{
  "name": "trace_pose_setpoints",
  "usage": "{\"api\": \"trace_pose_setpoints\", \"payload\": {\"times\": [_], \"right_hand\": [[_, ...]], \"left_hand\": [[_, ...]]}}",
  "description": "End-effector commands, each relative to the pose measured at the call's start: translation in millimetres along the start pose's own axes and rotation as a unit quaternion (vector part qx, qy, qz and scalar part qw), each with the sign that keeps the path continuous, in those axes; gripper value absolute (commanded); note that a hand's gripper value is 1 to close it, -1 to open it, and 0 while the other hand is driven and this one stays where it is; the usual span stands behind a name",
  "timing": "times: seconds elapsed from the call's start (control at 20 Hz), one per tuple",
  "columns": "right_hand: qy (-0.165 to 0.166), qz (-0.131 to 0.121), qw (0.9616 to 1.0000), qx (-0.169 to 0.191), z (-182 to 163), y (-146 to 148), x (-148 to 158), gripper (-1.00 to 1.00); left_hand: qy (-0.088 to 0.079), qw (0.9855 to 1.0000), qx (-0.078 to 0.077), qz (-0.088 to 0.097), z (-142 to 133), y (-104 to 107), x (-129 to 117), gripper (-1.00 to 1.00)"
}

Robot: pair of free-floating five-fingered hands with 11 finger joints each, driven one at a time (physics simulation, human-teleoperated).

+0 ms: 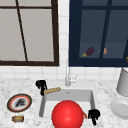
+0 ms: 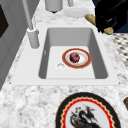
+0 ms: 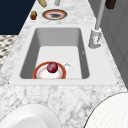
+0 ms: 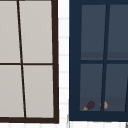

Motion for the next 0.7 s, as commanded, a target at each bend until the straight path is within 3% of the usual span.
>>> {"api": "trace_pose_setpoints", "payload": {"times": [0.0, 0.25, 0.3, 0.35, 0.4, 0.65], "right_hand": [[0.0, 0.0, 1.0, 0.0, 0, 0, 0, 0.0], [0.0, 0.0, 1.0, 0.0, 0, 0, 0, 0.0], [0.0, 0.0, 1.0, 0.0, 0, 0, 0, 0.0], [0.0, 0.0, 1.0, 0.0, 0, 0, 0, 0.0], [0.0, 0.0, 1.0, 0.0, 0, 0, 0, 0.0], [0.0, 0.0, 1.0, 0.0, 0, 0, 0, 0.0]], "left_hand": [[-0.008, 0.9999, -0.012, -0.005, -28, -11, 0, 1.0], [-0.011, 0.9997, -0.013, -0.02, -64, -34, -12, 1.0], [-0.009, 0.9996, -0.014, -0.023, -71, -40, -15, 1.0], [0.005, 0.9996, -0.017, -0.023, -77, -51, -22, 1.0], [0.005, 0.9995, -0.018, -0.027, -84, -58, -25, 1.0], [0.006, 0.9994, -0.024, -0.023, -119, -96, -42, 1.0]]}}
